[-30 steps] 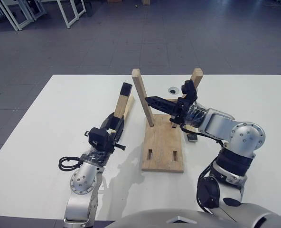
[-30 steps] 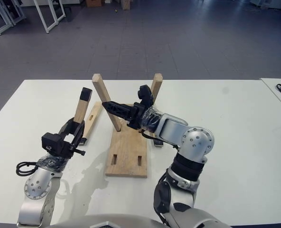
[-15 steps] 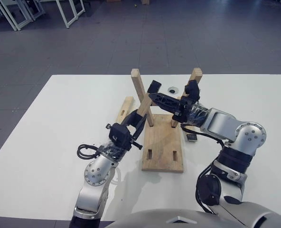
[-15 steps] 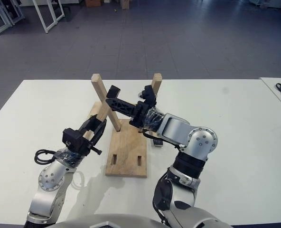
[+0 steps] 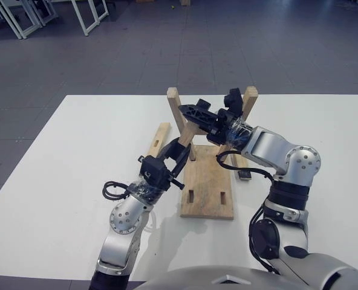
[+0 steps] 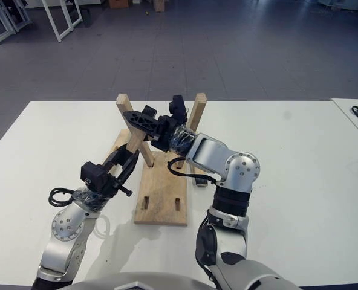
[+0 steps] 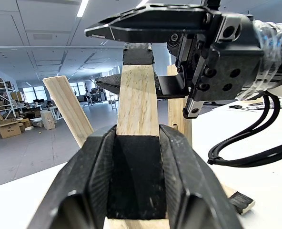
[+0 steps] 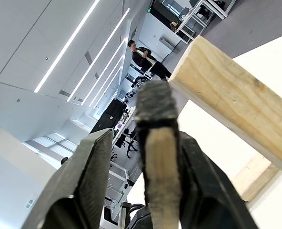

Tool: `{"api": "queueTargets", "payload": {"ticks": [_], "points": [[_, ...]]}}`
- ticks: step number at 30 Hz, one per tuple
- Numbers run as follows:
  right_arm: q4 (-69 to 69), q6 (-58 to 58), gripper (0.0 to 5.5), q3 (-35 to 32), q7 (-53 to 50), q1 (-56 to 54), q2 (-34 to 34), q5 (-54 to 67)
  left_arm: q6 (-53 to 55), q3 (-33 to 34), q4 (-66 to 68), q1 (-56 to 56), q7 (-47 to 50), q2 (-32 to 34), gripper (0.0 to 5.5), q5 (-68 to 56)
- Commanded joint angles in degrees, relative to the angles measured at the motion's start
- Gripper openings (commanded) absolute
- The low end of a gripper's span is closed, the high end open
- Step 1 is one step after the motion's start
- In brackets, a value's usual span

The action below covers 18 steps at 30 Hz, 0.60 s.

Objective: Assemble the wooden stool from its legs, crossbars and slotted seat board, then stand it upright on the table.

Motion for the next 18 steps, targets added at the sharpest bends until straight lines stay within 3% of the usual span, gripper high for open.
{"api": "queueTargets", "payload": {"ticks": [1, 6, 11, 12, 18], "points": [[-0.61, -2.36, 1.3, 1.95, 1.41, -2.28, 0.76, 3.85, 2.9, -1.51, 1.57, 0.79, -0.81, 0.89, 1.3, 0.89], [-0.16, -4.96, 0.58, 2.14, 1.83, -2.33, 0.3, 4.39, 2.93, -1.61, 1.89, 0.76, -0.38, 0.54, 1.3, 0.76], [0.65, -6.22, 0.58, 3.34, 2.23, -1.78, -0.45, 3.05, 4.38, -1.78, 1.83, 0.14, 0.46, -0.28, 1.3, -0.06], [0.83, -6.52, 0.58, 3.71, 2.41, -1.45, -0.87, 2.08, 4.59, -1.71, 1.29, 0.2, 0.0, -0.42, 1.67, -1.47], [-0.37, -9.62, 0.41, 9.14, 7.04, 2.17, -6.31, -7.04, 8.09, -2.4, -0.46, -0.05, -3.12, 0.49, 2.65, -5.54]]}}
